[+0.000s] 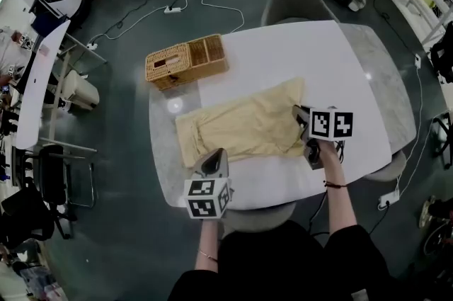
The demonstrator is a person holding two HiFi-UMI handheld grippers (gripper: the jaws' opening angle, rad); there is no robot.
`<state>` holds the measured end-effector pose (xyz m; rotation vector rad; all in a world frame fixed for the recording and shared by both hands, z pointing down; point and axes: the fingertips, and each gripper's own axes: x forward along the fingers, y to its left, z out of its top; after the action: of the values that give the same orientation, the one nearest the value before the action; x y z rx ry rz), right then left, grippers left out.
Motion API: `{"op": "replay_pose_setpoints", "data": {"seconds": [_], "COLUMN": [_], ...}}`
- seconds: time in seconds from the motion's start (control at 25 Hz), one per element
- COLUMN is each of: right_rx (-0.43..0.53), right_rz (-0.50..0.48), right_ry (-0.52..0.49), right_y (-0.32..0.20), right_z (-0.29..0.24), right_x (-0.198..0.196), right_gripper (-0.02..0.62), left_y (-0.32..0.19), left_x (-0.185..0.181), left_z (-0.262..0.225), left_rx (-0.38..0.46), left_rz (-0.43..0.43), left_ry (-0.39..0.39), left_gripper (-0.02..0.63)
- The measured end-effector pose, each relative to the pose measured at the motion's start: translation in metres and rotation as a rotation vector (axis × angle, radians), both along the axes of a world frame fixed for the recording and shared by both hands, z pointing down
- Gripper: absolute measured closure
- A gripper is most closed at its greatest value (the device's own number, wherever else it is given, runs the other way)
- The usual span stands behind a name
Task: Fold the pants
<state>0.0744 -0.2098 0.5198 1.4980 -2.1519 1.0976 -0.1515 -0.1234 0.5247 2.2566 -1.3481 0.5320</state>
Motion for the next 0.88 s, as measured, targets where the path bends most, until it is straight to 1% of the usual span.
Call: {"op": "replay_pose_setpoints", "data": {"seconds": [0.08,0.52,0.88], "right_rx": [0.004,0.042,0.068], "right_rz": [0.011,0.010,-0.027], "right_ry": [-0.007,0.032,0.073], "right_y": [0.002,0.010,0.012], "right_z": [-0.008,-0.040,-0.053], "right_x": [-0.010,-0.079,-0.132], "right_gripper": [0.566,0.566,0.566], "left_y": [0.003,0.012,0.017], "left_x": [-0.010,-0.076,-0.115], "left_z": [-0.001,-0.012,-0.010], "left_rx": [0.003,0.025,0.033], "left_rz": [-0.002,-0.011,-0.019], "left_ry": [0.007,0.037,0.049], "left_gripper": [0.598,0.598,0.598]}}
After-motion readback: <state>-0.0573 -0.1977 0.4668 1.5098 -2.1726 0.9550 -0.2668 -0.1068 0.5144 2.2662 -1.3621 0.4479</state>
